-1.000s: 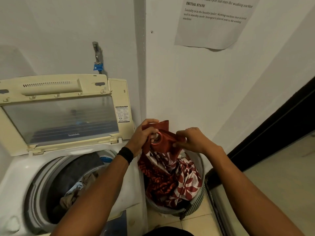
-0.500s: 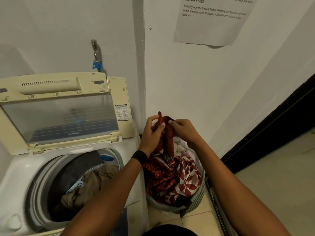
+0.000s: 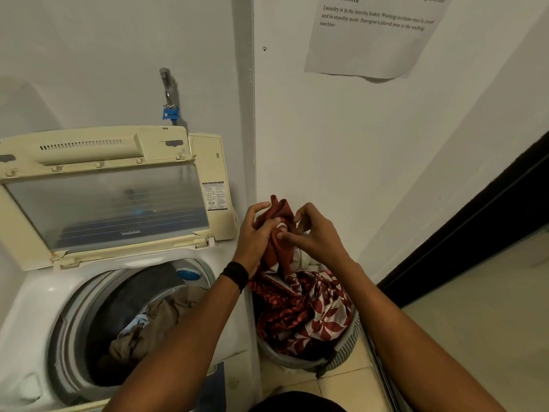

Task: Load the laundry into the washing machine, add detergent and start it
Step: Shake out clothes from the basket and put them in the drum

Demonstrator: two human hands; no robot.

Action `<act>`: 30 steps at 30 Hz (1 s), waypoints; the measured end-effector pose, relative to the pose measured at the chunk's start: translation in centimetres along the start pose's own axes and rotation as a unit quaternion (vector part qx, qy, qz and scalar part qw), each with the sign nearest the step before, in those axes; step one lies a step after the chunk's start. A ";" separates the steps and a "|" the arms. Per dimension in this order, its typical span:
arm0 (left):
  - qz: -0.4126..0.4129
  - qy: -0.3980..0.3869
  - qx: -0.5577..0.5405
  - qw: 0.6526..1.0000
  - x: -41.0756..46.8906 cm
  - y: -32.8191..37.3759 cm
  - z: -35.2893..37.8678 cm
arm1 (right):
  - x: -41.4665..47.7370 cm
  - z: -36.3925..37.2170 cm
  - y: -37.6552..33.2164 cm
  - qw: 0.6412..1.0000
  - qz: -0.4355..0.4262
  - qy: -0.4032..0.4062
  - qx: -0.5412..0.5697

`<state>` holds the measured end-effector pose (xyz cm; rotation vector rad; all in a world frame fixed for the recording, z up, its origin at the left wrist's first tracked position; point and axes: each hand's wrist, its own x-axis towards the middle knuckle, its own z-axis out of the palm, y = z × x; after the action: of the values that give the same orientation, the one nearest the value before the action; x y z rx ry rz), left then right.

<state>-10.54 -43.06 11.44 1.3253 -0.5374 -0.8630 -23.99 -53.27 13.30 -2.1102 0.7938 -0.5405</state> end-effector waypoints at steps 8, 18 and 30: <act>0.004 -0.058 -0.016 0.998 1.2 2.6 -2.4 | 0.3 -0.5 4.6 0.960 0.004 -0.207 -0.189; 0.022 -0.032 0.125 0.991 2.3 3.4 -4.1 | -0.8 -4.4 -0.8 0.967 -0.091 -0.219 -0.094; -0.082 -0.129 0.032 0.988 1.8 1.9 -2.6 | 1.2 -2.8 -5.1 0.951 -0.115 -0.201 -0.204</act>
<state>-7.06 -42.87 12.56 1.3381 -0.6687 -1.1714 -23.07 -53.16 19.18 -2.5988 0.4528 -0.0482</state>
